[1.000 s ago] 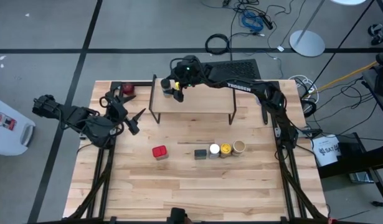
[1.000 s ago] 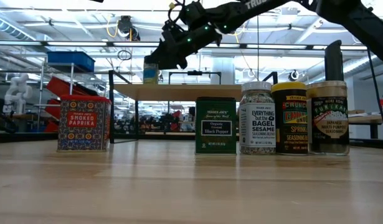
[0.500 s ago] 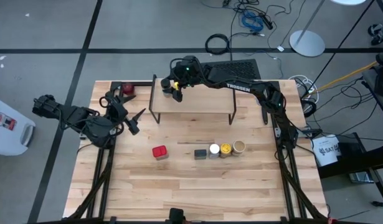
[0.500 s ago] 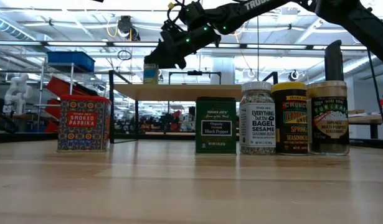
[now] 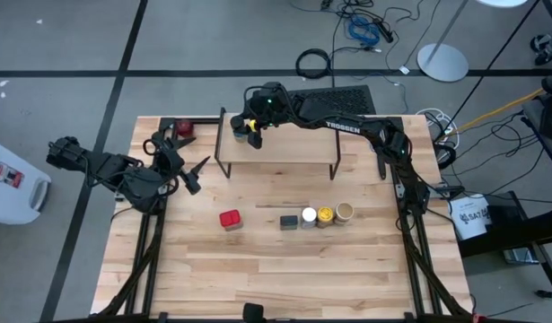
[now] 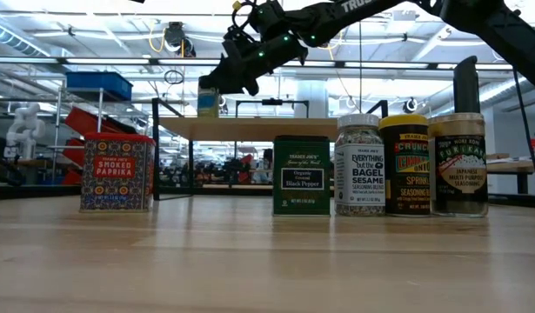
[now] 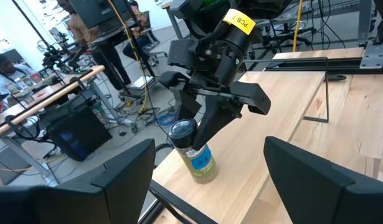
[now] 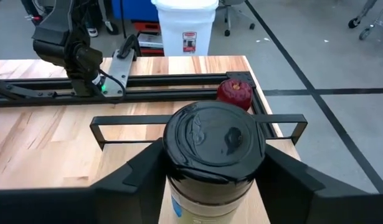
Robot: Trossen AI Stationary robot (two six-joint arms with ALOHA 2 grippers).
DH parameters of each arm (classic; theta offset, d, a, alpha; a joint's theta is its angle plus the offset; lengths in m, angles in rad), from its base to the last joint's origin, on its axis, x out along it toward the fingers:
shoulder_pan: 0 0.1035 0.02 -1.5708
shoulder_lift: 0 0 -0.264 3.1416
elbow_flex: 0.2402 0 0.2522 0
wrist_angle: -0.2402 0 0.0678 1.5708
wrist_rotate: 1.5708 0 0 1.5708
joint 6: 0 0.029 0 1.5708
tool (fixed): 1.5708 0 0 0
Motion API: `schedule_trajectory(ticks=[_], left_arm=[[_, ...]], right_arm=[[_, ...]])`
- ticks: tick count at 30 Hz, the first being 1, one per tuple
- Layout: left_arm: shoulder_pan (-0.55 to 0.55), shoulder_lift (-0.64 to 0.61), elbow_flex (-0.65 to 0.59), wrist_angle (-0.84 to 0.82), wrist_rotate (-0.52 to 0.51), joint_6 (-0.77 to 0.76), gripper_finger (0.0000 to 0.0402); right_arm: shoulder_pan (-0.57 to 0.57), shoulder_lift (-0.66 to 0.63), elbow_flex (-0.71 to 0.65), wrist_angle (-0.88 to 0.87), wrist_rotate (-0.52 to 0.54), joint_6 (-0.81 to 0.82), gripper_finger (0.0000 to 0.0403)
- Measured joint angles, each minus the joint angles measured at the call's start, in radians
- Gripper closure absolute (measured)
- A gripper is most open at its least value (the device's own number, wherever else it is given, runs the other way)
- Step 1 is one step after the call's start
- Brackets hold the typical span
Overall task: Shelf spices
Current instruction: Remove the black seasoning bottle from the shelf
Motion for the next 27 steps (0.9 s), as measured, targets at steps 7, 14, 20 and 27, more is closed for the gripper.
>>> schedule_trajectory(ticks=[7,14,20,27], left_arm=[[0.0,0.0,0.0,0.0,0.0,0.0,0.0091],[0.0,0.0,0.0,-0.001,0.0,0.0,0.0091],[0.0,0.0,0.0,-0.001,0.0,0.0,0.0091],[0.0,0.0,0.0,-0.001,0.0,-0.002,0.0091]], right_arm=[[0.009,-0.003,0.0,-0.011,0.0,0.01,0.0201],[0.03,-0.032,0.0,-0.07,0.001,0.018,0.0202],[0.056,-0.087,0.0,-0.16,0.0,0.018,0.0202],[0.098,-0.151,0.0,-0.289,0.0,0.02,0.0202]])
